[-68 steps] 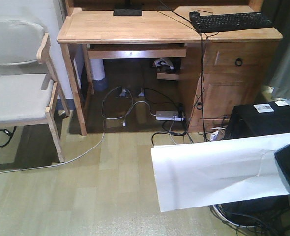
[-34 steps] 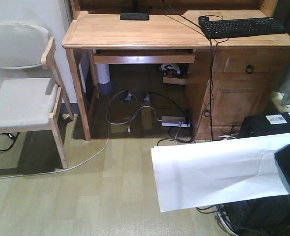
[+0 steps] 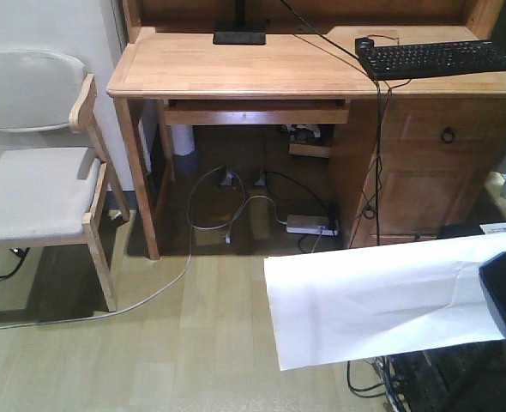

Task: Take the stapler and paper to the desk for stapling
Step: 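Hold the paper in the right gripper while driving to the desk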

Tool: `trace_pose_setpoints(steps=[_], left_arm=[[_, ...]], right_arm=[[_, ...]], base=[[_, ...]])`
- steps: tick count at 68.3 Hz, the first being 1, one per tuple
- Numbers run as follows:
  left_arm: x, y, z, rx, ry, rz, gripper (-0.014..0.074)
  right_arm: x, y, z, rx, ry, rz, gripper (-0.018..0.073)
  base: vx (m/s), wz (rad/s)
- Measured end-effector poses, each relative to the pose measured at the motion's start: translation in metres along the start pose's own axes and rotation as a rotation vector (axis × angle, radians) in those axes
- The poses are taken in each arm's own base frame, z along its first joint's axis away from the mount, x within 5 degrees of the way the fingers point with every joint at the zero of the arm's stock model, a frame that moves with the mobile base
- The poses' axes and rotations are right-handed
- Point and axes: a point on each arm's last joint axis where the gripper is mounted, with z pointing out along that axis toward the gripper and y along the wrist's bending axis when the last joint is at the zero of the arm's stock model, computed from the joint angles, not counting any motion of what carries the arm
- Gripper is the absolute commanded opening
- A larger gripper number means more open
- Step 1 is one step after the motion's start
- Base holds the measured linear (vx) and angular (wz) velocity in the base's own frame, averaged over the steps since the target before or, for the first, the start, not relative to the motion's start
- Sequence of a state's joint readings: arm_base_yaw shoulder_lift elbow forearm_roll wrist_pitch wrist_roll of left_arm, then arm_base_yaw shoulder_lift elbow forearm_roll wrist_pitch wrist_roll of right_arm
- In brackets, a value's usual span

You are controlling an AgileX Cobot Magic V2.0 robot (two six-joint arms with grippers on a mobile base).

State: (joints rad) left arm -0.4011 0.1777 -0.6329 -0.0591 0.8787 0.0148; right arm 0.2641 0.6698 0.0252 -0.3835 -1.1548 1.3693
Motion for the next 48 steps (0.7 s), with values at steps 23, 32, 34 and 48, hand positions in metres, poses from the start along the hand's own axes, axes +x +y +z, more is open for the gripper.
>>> trace_pose_setpoints(steps=[23, 32, 34, 48], left_arm=[[0.0000, 0.0000, 0.0000, 0.000, 0.000, 0.000, -0.0006], [0.0000, 0.0000, 0.0000, 0.000, 0.000, 0.000, -0.0006], [0.0000, 0.0000, 0.0000, 0.000, 0.000, 0.000, -0.0006], [0.0000, 0.0000, 0.0000, 0.000, 0.000, 0.000, -0.0006]], right_arm=[[0.0000, 0.0000, 0.0000, 0.000, 0.000, 0.000, -0.0001], [0.0000, 0.0000, 0.0000, 0.000, 0.000, 0.000, -0.0001], [0.0000, 0.0000, 0.0000, 0.000, 0.000, 0.000, -0.0001], [0.0000, 0.0000, 0.0000, 0.000, 0.000, 0.000, -0.0001]], base=[[0.16, 0.00], [0.17, 0.01], [0.17, 0.02], [0.17, 0.02]])
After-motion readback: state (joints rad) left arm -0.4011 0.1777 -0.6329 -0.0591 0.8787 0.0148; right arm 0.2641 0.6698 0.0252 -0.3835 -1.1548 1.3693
